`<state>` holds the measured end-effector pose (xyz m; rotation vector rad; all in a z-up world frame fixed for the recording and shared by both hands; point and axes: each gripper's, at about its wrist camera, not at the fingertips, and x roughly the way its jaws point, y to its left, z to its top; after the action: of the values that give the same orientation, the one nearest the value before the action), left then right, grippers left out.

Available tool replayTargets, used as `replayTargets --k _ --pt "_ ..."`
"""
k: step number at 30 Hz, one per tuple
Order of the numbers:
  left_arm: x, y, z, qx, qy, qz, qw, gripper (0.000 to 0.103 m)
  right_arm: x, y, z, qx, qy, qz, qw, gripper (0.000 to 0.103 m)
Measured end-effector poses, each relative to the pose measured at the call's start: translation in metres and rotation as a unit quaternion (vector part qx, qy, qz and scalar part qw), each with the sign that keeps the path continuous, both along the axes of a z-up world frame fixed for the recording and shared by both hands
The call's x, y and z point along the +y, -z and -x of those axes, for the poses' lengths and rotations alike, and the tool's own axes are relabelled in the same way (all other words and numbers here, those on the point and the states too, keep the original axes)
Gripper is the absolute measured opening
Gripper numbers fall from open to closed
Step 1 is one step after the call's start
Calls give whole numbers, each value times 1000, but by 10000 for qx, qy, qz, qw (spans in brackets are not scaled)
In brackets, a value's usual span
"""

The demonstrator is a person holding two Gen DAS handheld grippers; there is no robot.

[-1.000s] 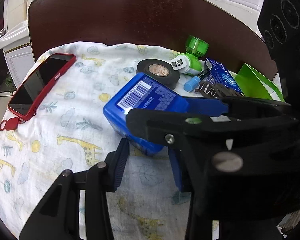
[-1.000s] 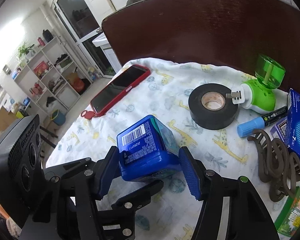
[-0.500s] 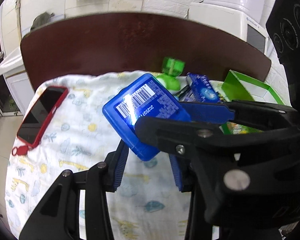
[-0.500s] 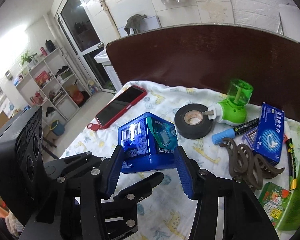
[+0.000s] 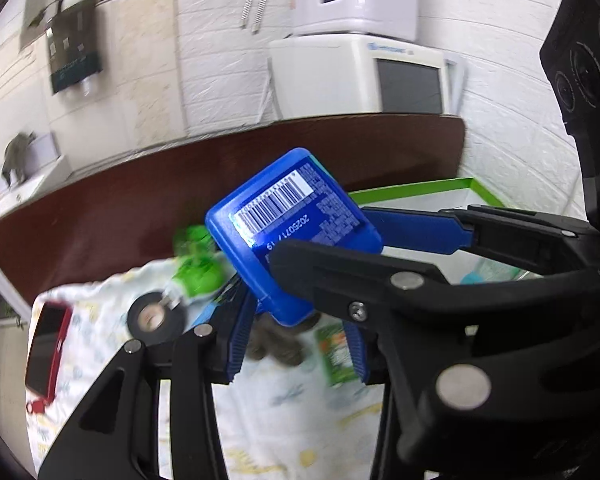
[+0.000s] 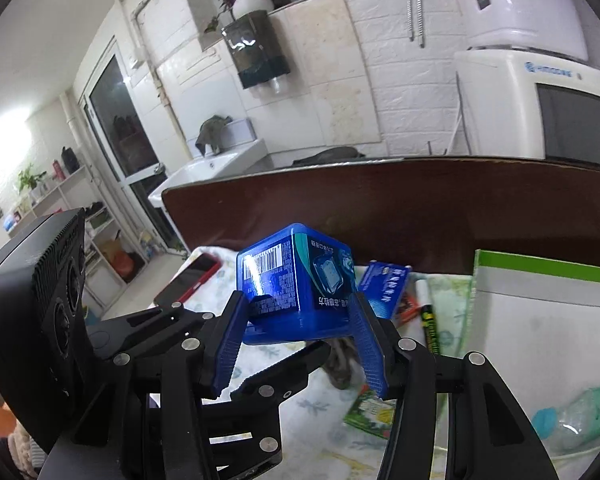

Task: Organize rigid objects
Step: 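Lower the blue cube into the green box and release it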

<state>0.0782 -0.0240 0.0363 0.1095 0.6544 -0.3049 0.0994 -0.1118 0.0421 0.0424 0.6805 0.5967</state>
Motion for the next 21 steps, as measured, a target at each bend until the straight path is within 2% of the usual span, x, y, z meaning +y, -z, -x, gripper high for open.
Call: replayTargets --k 11,21 --pt "-118 -16 -33 -36 954 -147 9953 40 -117 -14 -6 -275 1056 -298 9936 54" --pt "-216 7 -63 339 1639 -445 9849 40 -211 10 -21 11 1848 -653 9806 54"
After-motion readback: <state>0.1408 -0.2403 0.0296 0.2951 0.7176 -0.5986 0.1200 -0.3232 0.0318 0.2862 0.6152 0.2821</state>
